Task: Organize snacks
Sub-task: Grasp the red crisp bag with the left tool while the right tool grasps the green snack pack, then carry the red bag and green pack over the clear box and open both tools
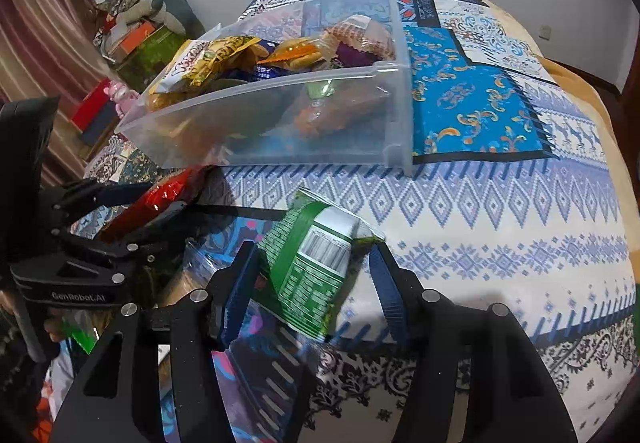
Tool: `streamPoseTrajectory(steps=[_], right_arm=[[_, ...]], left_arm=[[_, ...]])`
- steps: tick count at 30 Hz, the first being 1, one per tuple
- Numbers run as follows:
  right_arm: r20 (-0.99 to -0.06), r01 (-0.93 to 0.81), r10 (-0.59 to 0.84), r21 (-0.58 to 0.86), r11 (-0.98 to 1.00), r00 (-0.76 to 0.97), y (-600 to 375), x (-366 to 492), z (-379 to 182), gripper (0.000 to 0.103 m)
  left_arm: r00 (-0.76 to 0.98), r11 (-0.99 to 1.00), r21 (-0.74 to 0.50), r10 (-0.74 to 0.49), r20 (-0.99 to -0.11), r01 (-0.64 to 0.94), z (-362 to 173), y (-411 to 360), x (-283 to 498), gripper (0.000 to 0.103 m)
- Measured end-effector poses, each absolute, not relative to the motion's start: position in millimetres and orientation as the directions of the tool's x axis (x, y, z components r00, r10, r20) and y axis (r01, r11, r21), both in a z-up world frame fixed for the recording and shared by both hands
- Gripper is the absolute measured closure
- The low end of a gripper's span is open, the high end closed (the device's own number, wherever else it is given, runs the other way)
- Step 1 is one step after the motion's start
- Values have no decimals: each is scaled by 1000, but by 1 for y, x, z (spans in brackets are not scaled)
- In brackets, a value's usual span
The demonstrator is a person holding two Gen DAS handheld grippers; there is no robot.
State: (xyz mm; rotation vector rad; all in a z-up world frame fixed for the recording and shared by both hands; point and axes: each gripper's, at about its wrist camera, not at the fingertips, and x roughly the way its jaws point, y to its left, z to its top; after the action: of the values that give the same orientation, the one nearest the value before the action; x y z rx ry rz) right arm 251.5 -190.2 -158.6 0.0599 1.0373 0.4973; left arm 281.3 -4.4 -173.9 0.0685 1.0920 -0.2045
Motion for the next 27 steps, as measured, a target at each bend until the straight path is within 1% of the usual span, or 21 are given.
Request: streamPoseTrajectory(steps=[1,2,3,4,6,7,10,20,21,22,27], right_arm=[[-808,-367,425,281,887,408,-188,252,-159,49],[-808,-368,427,282,886,407,-187,253,-159,50],[-807,-371,429,283,885,406,-185,253,-160,52],[-805,-376,431,282,882,408,-184,253,-160,62],[-808,-380,428,276,883,406,-182,252,-161,66],[-807,-379,426,273,884,410,-183,252,-161,71],[-802,-374,436,288,882,408,-187,250,-160,74],[-789,-369,435,285,885,434,-194,240,-145,76],[-787,-370,434,281,885,440,-194,239,-142,80],[-783,-371,435,280,885,445,-194,239,-139,82],[-750,-382,449,280,881,486,-197,238,-116,83]], left_arm=[[448,980,-43,-127,-885,193,-174,-3,281,36],[453,981,-39,-123,-883,190,-174,-1,280,42],[463,980,-40,-127,-877,192,-174,0,278,42],[468,980,-43,-131,-874,194,-173,1,277,43],[482,979,-38,-131,-866,199,-172,1,272,43],[488,979,-35,-131,-863,201,-171,0,269,43],[506,976,-41,-145,-850,212,-166,-1,259,43],[548,979,-45,-148,-823,197,-134,5,244,43],[556,980,-50,-151,-818,193,-128,7,243,43],[561,980,-53,-152,-814,190,-125,7,240,43],[604,985,-59,-145,-783,160,-99,12,237,43]])
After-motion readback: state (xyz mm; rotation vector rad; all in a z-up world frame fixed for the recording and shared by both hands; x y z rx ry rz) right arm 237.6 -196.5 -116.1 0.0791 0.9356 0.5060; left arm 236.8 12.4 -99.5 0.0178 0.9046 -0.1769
